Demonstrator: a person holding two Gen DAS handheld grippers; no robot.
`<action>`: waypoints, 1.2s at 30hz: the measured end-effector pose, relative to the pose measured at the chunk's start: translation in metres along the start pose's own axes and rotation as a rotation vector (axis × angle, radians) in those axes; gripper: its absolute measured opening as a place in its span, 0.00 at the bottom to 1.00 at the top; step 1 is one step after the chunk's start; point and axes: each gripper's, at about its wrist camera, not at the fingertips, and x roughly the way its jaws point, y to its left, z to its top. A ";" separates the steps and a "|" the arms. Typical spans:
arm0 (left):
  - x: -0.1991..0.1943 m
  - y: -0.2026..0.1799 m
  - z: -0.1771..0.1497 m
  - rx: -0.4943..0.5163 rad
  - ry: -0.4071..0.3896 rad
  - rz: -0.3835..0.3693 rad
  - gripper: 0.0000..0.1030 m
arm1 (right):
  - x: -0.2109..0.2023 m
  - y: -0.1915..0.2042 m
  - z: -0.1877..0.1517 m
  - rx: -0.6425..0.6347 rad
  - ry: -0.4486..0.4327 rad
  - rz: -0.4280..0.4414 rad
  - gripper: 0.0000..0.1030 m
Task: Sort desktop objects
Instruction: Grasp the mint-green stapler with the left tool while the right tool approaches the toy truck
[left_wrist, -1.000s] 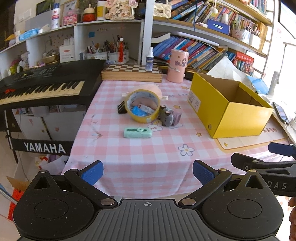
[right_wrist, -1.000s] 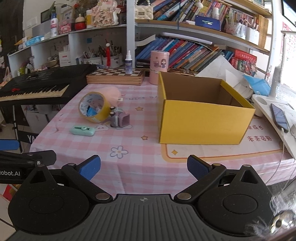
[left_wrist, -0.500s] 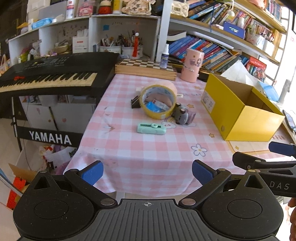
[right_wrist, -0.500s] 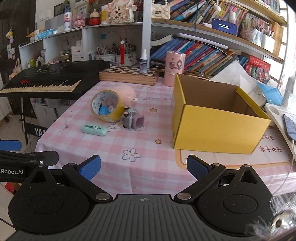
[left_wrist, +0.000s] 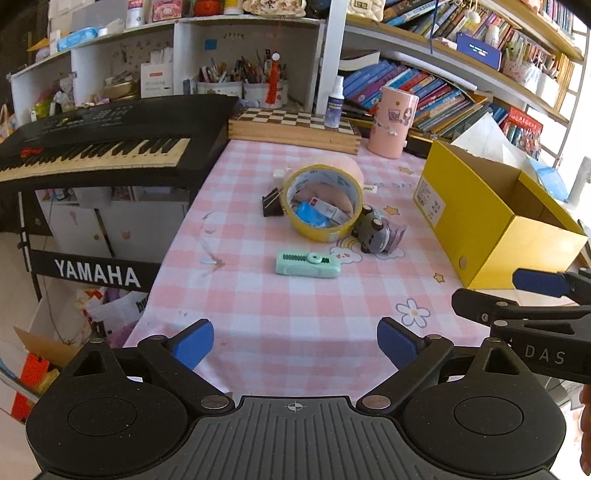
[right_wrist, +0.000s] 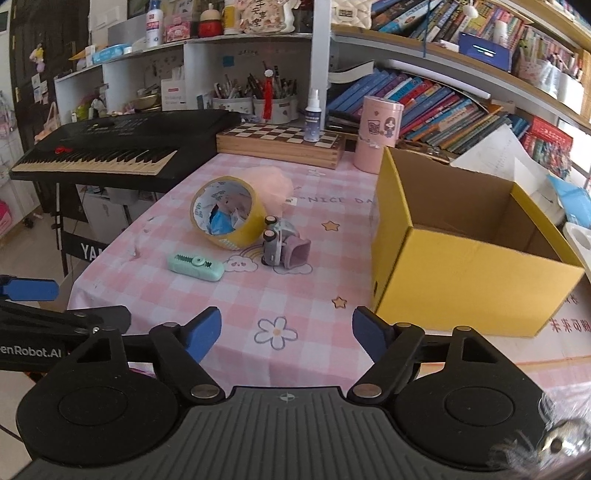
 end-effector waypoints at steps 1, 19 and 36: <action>0.002 0.000 0.002 0.003 0.001 0.001 0.93 | 0.003 0.000 0.002 -0.005 -0.001 0.005 0.74; 0.065 -0.002 0.031 0.020 0.048 0.015 0.83 | 0.068 -0.005 0.048 -0.058 0.015 0.077 0.67; 0.128 -0.021 0.045 0.082 0.092 0.062 0.68 | 0.110 -0.019 0.071 -0.095 0.052 0.075 0.68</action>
